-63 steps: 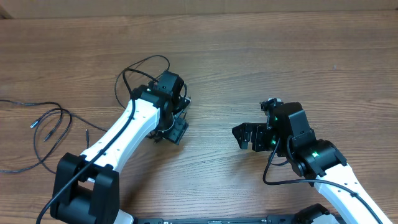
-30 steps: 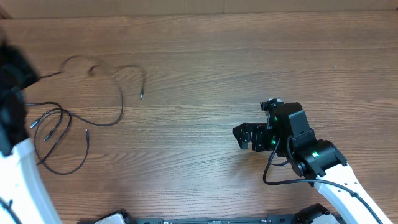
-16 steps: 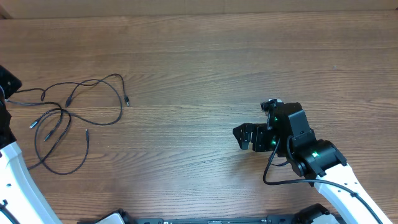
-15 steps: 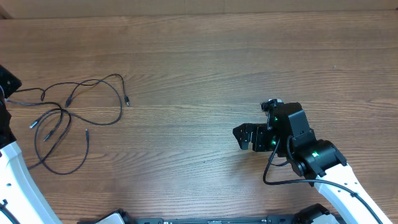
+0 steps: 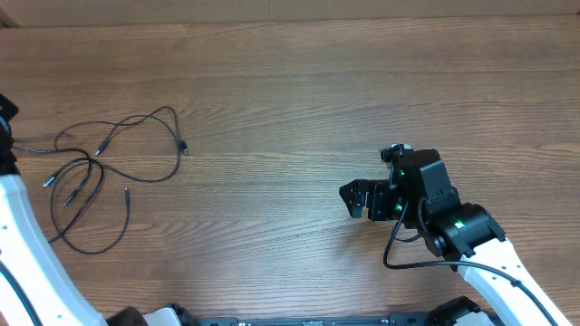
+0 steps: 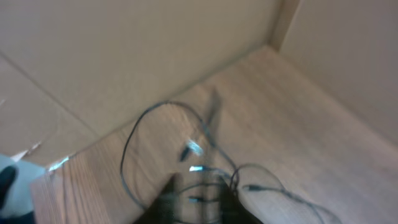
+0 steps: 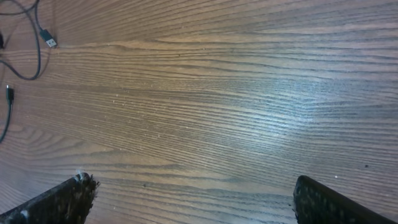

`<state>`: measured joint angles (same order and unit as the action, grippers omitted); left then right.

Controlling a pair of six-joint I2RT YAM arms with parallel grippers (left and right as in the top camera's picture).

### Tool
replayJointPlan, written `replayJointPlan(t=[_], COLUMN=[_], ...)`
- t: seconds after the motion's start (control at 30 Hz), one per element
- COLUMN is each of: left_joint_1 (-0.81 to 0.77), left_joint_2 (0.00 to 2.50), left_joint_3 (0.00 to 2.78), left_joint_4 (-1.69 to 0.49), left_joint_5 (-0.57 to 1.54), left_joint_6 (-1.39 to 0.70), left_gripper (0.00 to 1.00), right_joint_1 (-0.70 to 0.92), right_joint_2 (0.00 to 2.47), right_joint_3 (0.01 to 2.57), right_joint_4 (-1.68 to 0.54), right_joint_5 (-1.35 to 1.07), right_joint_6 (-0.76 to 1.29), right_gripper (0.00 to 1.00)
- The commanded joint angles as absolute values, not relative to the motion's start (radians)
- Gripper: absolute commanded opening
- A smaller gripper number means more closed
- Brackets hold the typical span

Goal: Untangle cables

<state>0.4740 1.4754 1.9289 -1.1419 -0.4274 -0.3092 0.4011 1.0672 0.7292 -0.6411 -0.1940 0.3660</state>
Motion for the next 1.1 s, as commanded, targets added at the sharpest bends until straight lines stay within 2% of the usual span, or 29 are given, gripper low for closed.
replayJointPlan(t=[0.0,0.03,0.2,0.3,0.73,1.07], left_joint_1=[0.479,0.479,0.462,0.421,0.175,0.134], left_joint_2=[1.523,1.537,1.609,1.66,1.936,2.151], left_joint_3=[1.937,1.937,1.935,1.932,1.931,1.931], left_joint_4=[-1.162,-1.171,-1.206,-1.232,-1.33,-1.322], left_joint_5=[-0.379,-0.308,0.084,0.187,0.062,-0.039], left_joint_6=[-0.352,-0.352,-0.342,-0.318,-0.323,-0.331], left_gripper=[0.93,1.0,1.0,1.0,0.99,1.0], right_joint_1=[0.404,0.404,0.404,0.404,0.404,0.404], right_joint_2=[1.064,1.064,1.064,1.064,1.064,1.064], right_joint_3=[0.733,0.733,0.733,0.733,0.733,0.733], right_joint_4=[-0.64,-0.64,-0.639,-0.639,-0.649,-0.661], right_joint_5=[-0.18,-0.18,-0.18,-0.181,-0.181,-0.181], right_joint_6=[0.37,0.37,0.37,0.37,0.371,0.371], right_gripper=[1.0,1.0,1.0,1.0,1.0,1.0])
